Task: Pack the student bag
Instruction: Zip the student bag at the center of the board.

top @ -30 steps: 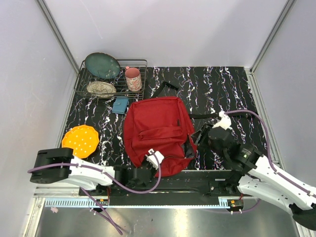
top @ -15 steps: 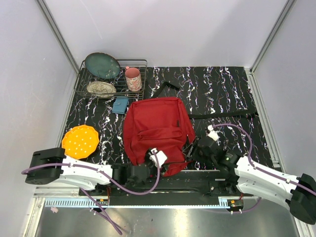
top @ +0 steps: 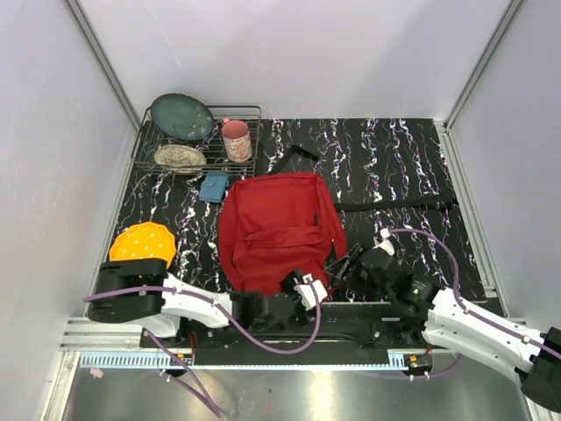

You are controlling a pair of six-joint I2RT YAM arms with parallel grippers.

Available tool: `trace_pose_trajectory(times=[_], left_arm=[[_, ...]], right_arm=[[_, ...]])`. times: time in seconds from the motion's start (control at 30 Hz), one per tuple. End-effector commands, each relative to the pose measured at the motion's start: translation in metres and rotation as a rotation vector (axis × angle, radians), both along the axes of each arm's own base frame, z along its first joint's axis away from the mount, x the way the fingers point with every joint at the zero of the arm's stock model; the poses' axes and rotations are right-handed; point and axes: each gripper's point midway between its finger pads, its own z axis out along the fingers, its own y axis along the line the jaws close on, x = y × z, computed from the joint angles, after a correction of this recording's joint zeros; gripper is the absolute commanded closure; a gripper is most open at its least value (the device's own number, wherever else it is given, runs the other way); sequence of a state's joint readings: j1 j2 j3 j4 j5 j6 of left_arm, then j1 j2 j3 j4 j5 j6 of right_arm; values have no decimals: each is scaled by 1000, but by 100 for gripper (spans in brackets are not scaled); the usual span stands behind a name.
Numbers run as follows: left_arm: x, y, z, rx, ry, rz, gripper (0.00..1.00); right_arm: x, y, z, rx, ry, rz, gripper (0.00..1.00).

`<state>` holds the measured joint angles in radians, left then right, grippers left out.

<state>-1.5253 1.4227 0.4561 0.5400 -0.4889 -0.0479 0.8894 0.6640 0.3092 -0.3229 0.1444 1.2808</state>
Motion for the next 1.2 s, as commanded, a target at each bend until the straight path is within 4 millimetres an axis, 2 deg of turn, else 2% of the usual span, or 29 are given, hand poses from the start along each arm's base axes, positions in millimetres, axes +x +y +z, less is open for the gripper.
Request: trace_pose_trajectory(times=[0.0, 0.07, 0.1, 0.2, 0.23, 0.33, 0.47, 0.73, 0.9, 1.03, 1.07, 1.17], left_arm=[[-8, -21, -1, -74, 42, -37, 27], [-10, -23, -4, -86, 56, -39, 34], [-10, -23, -7, -83, 63, -38, 40], [-14, -25, -13, -88, 90, -39, 53], [-14, -25, -13, -96, 96, -40, 61], [-13, -23, -16, -107, 118, -15, 74], [-10, -19, -19, -103, 117, 12, 77], [-11, -19, -20, -106, 122, 12, 82], [-10, -20, -20, -105, 124, 13, 83], [-10, -20, -19, -109, 125, 19, 84], [-10, -19, -20, -107, 125, 22, 83], [-8, -17, -20, -108, 124, 34, 84]], right_arm=[[-4, -3, -1, 15, 33, -25, 43], [-7, -2, -7, 12, 55, -21, 43], [-9, 0, -9, 19, 67, -13, 44], [-10, 5, -15, 33, 93, -7, 45], [-10, 6, -16, 34, 102, -7, 46], [-14, 4, -23, -5, 138, -3, 47], [-14, 1, -24, -6, 134, -12, 48], [-15, 6, -27, 55, 134, -14, 62], [-17, 9, -31, 48, 154, -1, 66], [-16, 8, -33, 34, 158, -6, 81], [-15, 7, -33, 30, 155, -11, 92], [-14, 2, -32, 14, 152, -33, 100]])
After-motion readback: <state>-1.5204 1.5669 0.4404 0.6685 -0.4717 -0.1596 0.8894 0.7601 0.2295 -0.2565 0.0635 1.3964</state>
